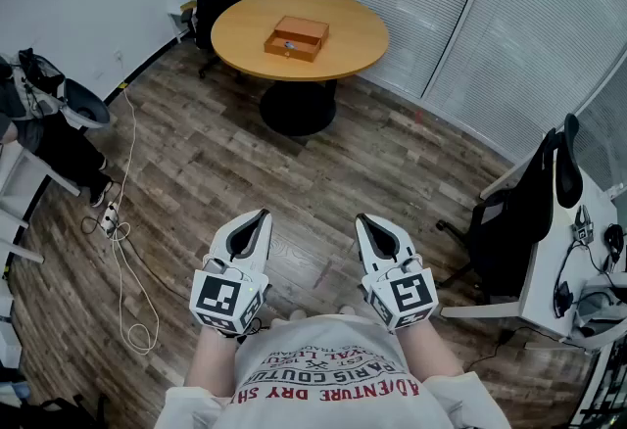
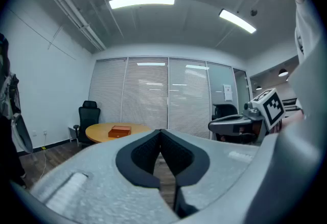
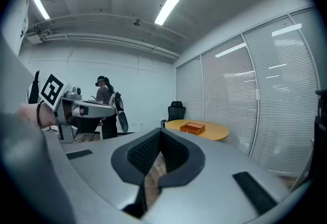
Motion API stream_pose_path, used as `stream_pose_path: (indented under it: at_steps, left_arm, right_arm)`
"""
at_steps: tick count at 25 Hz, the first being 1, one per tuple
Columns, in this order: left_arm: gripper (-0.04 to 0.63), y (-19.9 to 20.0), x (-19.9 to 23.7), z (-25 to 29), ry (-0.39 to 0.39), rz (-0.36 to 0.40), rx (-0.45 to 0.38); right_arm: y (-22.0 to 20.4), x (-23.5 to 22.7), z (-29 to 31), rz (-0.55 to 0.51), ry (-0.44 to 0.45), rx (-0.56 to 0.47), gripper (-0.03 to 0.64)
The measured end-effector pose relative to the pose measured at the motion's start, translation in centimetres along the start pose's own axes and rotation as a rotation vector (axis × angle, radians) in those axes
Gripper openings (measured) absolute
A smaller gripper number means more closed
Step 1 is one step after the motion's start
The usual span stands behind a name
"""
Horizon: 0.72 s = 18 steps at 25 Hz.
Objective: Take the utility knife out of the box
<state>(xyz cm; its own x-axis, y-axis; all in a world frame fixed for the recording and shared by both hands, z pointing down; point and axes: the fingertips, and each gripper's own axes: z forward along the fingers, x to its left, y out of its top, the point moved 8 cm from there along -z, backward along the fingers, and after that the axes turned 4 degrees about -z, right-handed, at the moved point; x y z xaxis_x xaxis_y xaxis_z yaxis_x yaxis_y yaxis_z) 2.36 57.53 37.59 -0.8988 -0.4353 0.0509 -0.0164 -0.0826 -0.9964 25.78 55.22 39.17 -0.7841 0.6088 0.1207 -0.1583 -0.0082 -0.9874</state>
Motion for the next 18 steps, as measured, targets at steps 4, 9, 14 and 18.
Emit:
stream_pose_path:
  at_steps: [4,9,14,18]
  left_arm:
    - [-0.005,0.4,0.5,-0.1,0.004,0.003,-0.013]
    - [-0.005,0.0,1.1,-0.4,-0.005,-0.008,-0.003]
    - [-0.005,-0.4,1.9,-1.3,0.001,-0.01,0.004]
    - [-0.005,-0.8,2.8,-2.5,0.012,0.005,0.021]
  right_arm:
    - [0.1,0.4,0.4,-0.007,0.002,0.002,0.006]
    - [0.0,1.0,0.9,0.011,-0.006,0.011,0.008]
    - [-0.7,1.9,1.9,0.025,-0.016,0.034,0.008]
    - [-1.7,3.0,3.0,0.02,-0.014,0.064,0.008]
